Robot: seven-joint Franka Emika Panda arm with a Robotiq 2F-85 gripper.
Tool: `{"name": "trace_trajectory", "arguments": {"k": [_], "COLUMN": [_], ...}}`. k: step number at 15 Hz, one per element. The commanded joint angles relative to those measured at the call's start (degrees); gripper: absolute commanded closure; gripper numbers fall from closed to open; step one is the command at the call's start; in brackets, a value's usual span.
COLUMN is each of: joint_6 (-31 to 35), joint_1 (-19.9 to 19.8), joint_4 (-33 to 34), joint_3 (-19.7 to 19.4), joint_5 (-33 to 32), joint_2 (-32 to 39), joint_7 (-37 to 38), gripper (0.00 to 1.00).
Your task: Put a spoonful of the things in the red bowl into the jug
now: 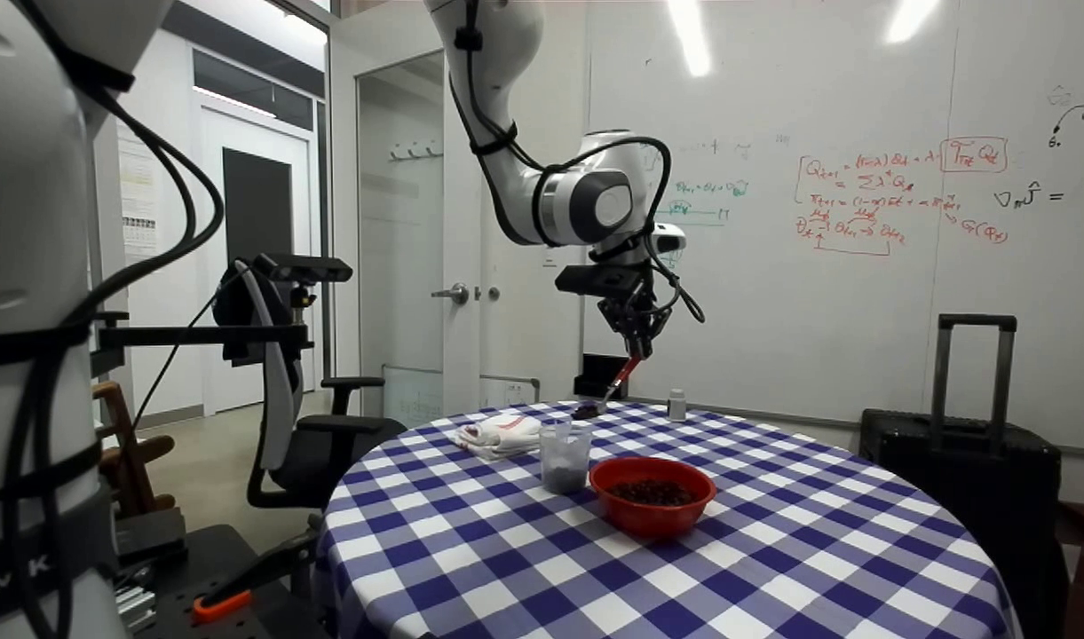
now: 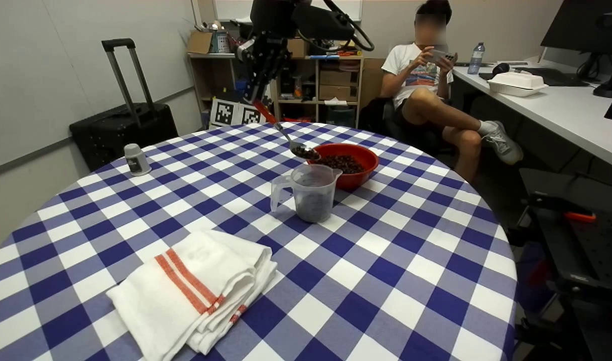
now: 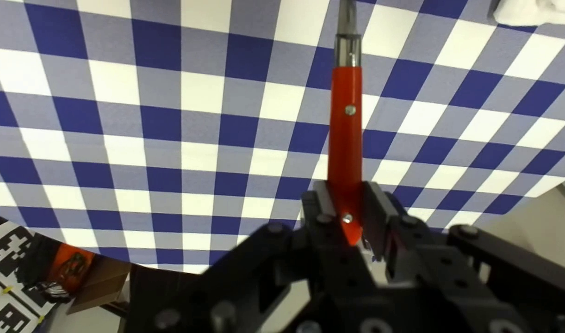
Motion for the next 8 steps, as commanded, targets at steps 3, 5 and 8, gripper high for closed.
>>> {"name": "trace_trajectory", "arguments": {"k": [3, 5, 8], "joint_6": [6.3, 9.7, 15.2], "joint_1": [3.9, 5.9, 11.1], "joint_4": [-7.0, -9.2, -12.2], "joint_3": [-4.3, -6.3, -11.9], "joint_5": [-1.4, -2.4, -5.7], "joint_2": [-4.1, -4.9, -5.4], "joint_7": [7.4, 10.0, 15.0], "gripper": [0.95, 0.95, 0.95]}}
